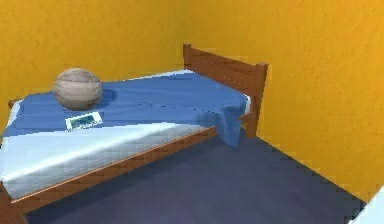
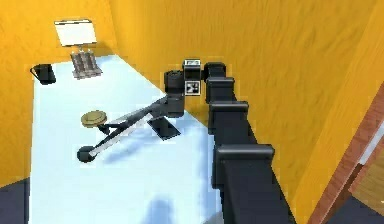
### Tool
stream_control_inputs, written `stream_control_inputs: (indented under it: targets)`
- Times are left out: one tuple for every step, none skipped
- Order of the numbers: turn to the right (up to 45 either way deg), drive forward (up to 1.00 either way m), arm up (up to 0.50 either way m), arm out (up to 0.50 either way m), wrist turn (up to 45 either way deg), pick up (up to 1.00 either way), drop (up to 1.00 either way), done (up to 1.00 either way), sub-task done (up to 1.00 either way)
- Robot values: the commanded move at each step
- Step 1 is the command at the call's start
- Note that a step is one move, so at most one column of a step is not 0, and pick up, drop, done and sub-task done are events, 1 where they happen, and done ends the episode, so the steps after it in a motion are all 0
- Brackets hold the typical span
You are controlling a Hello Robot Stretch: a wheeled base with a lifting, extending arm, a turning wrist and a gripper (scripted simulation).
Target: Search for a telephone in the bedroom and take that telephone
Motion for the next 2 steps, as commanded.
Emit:
stream_control_inputs:
  targets:
    - [0.0,0.00,0.00,0.00,45.0,0.00,0.00,0.00,0.00]
    - [0.0,0.00,0.00,0.00,21.0,0.00,0.00,0.00,0.00]
